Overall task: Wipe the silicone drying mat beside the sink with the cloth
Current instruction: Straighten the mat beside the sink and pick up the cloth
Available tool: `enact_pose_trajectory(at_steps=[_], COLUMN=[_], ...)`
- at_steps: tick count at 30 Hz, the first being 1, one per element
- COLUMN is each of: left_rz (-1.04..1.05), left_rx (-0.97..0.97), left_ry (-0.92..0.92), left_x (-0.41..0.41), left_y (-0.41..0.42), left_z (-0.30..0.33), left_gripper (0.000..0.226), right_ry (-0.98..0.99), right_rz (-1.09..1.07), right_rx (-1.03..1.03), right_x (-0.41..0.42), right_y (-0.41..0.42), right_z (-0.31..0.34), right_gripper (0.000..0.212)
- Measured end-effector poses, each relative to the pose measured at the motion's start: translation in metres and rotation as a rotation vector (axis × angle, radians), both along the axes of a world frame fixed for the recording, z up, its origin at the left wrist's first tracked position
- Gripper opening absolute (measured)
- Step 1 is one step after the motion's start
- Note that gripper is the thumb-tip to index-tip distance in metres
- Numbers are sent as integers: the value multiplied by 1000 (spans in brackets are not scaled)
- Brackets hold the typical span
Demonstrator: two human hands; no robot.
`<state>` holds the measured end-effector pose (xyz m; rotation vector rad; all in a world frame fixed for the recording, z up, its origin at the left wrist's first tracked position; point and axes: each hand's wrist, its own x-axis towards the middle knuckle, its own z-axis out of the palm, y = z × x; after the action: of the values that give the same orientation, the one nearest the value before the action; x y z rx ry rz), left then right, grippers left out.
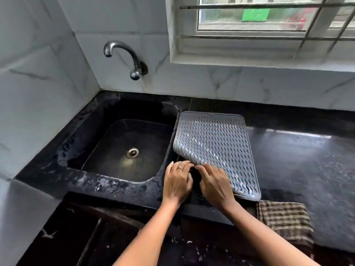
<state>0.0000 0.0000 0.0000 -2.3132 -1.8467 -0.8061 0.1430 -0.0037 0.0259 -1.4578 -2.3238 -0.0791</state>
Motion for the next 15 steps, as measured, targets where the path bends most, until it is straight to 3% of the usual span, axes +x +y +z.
enact_pose_trajectory(at_steps=[3, 7, 9, 12, 15], left_rz=[274, 635, 676, 629, 539], left_rx=[-13, -279, -419, -628, -636], left_ry=[-213, -534, -589, -575, -657], left_x=[3, 4, 2, 3, 7], left_y=[7, 31, 45, 58, 63], left_z=[10, 26, 30, 32, 37], left_gripper=[36, 40, 42, 49, 50], right_ry=[-86, -157, -211, -268, -239], right_rz=[140, 289, 312, 184, 1], right_rx=[130, 144, 95, -4, -108], right_x=[0, -2, -4, -3, 2], right_y=[5, 20, 25, 30, 32], right_z=[-2, -4, -5, -8, -6], right_gripper=[14, 9, 16, 32, 56])
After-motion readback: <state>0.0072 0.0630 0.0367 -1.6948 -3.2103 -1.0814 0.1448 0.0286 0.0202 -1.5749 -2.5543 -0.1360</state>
